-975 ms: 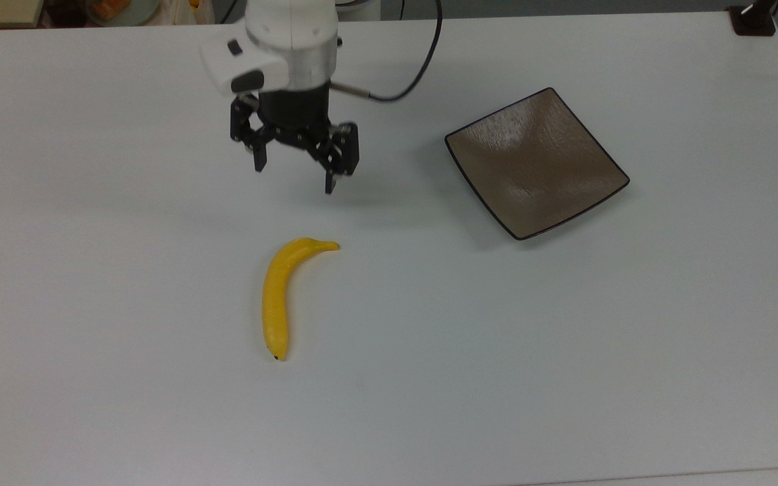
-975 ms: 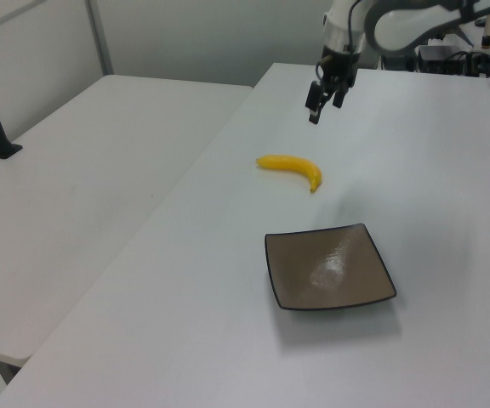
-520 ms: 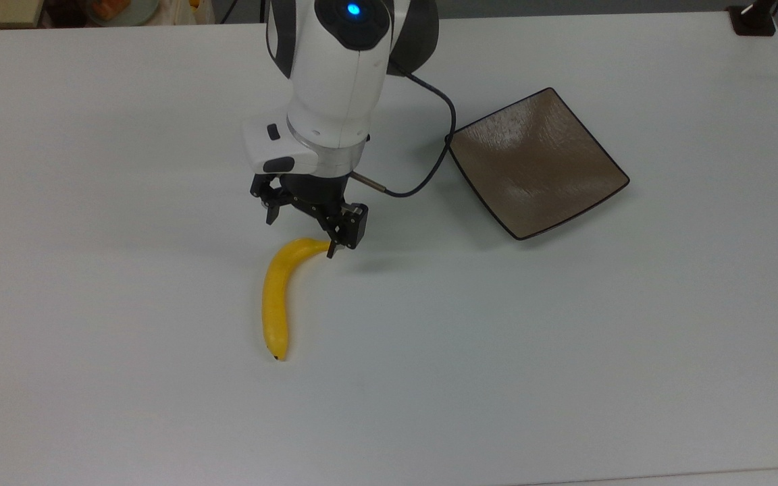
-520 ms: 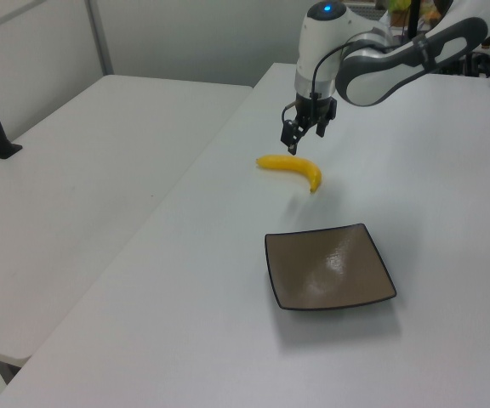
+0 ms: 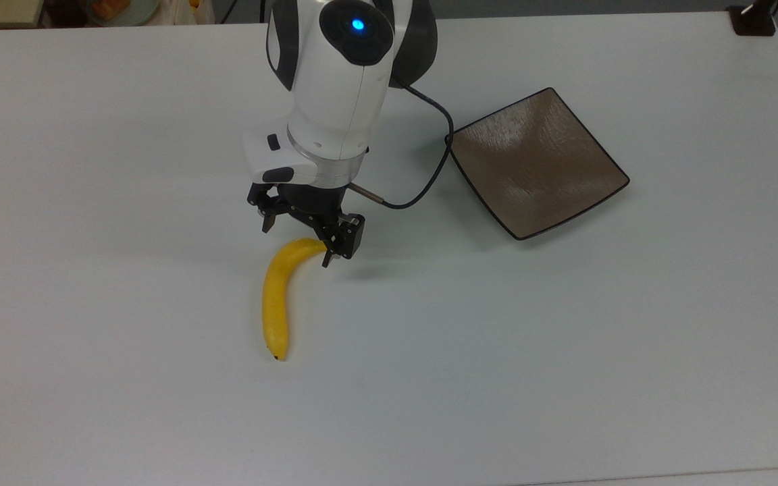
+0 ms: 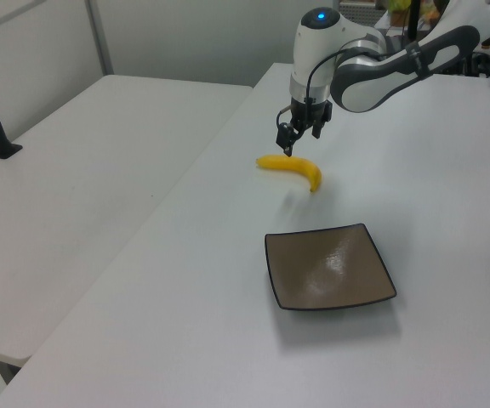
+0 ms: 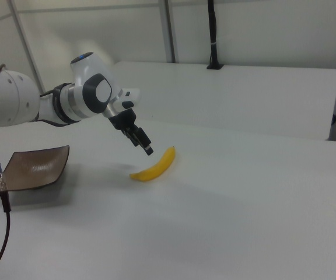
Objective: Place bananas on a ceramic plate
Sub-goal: 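Move the open gripper over the yellow banana's stem end, then lower the gripper and close it on the banana's stem end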
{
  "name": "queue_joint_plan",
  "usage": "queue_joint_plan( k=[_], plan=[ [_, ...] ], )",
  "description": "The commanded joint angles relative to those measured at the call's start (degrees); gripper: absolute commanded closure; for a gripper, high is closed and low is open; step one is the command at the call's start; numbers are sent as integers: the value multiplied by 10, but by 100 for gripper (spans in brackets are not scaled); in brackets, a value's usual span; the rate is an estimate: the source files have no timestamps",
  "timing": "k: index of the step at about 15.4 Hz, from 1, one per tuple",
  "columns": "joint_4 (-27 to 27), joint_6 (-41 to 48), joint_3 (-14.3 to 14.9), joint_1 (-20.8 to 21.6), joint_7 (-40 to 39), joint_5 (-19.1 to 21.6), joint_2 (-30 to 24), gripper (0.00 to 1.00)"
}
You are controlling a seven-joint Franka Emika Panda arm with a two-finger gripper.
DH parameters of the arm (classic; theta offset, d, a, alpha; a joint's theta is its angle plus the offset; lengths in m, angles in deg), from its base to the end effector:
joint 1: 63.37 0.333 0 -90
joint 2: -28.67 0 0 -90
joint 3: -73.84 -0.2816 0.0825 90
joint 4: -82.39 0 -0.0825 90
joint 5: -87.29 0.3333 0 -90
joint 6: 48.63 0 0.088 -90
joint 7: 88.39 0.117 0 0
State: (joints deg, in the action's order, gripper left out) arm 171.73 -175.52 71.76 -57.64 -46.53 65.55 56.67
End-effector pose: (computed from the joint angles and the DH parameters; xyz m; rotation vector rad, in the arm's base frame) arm 0.6429 0.0696 0.3648 2.8500 -0.5719 0.4086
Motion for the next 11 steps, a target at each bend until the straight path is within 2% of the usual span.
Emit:
queue_joint_plan(
  k=[1, 5, 10, 11],
  plan=[
    [-11, -31, 1, -2, 14, -17, 25, 0],
    [-14, -53, 1, -9, 16, -30, 57, 0],
    [-12, -73, 1, -20, 36, -31, 71, 0],
    [-12, -73, 1, -21, 41, -30, 71, 9]
  ],
)
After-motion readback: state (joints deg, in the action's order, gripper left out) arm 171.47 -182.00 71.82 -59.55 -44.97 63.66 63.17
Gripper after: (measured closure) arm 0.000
